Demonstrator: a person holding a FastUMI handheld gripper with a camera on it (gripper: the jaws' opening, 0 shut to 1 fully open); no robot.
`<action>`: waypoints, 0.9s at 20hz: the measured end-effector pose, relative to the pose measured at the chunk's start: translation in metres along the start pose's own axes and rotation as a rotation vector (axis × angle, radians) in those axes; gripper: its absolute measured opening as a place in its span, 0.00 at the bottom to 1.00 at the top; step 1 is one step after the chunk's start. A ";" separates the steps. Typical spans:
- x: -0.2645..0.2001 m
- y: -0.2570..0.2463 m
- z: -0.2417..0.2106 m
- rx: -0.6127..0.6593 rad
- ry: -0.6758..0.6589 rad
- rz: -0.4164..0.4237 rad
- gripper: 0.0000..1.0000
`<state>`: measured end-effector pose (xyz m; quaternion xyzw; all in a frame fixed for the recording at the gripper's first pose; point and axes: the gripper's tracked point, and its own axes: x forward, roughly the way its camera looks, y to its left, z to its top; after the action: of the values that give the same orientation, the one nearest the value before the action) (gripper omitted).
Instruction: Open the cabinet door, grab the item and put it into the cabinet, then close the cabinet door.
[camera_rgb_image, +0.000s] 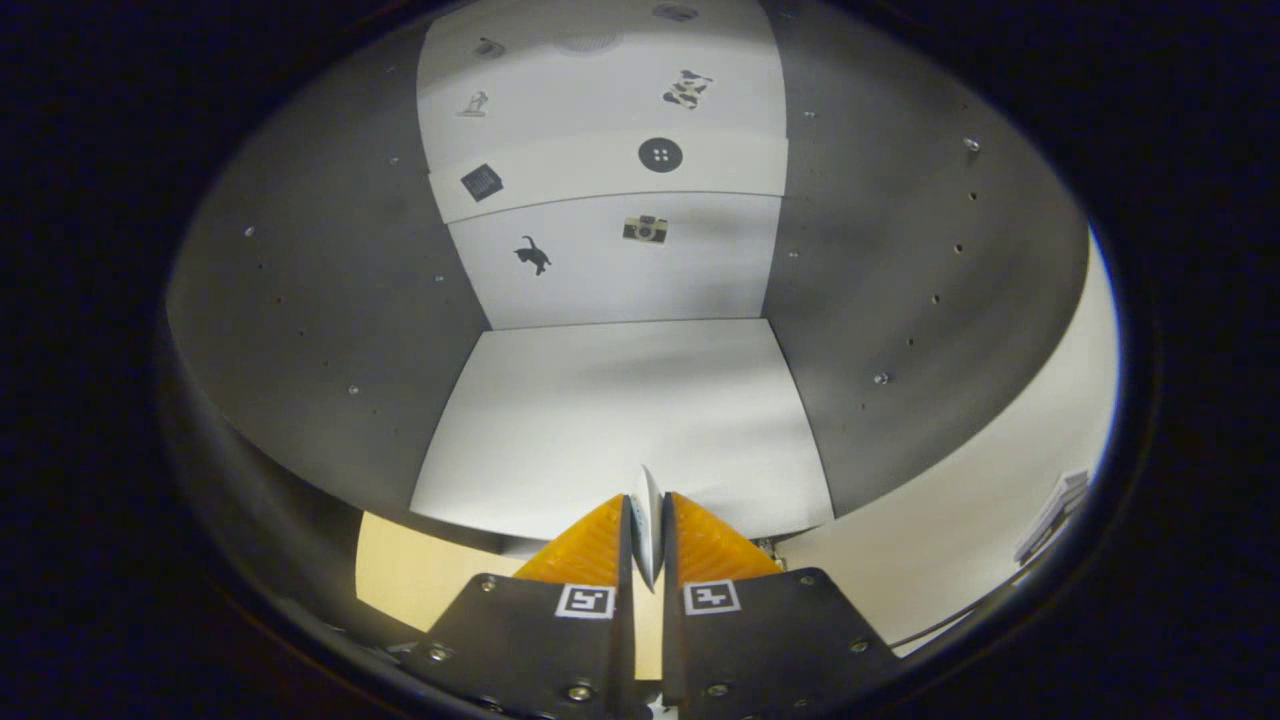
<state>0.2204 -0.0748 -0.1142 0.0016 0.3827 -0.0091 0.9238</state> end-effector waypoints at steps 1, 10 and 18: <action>0.002 0.000 0.003 -0.006 0.004 -0.001 0.11; 0.019 0.010 0.020 0.018 -0.012 0.015 0.21; 0.007 0.007 0.018 -0.070 -0.099 -0.027 1.00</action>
<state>0.2387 -0.0685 -0.1066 -0.0362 0.3367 -0.0086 0.9409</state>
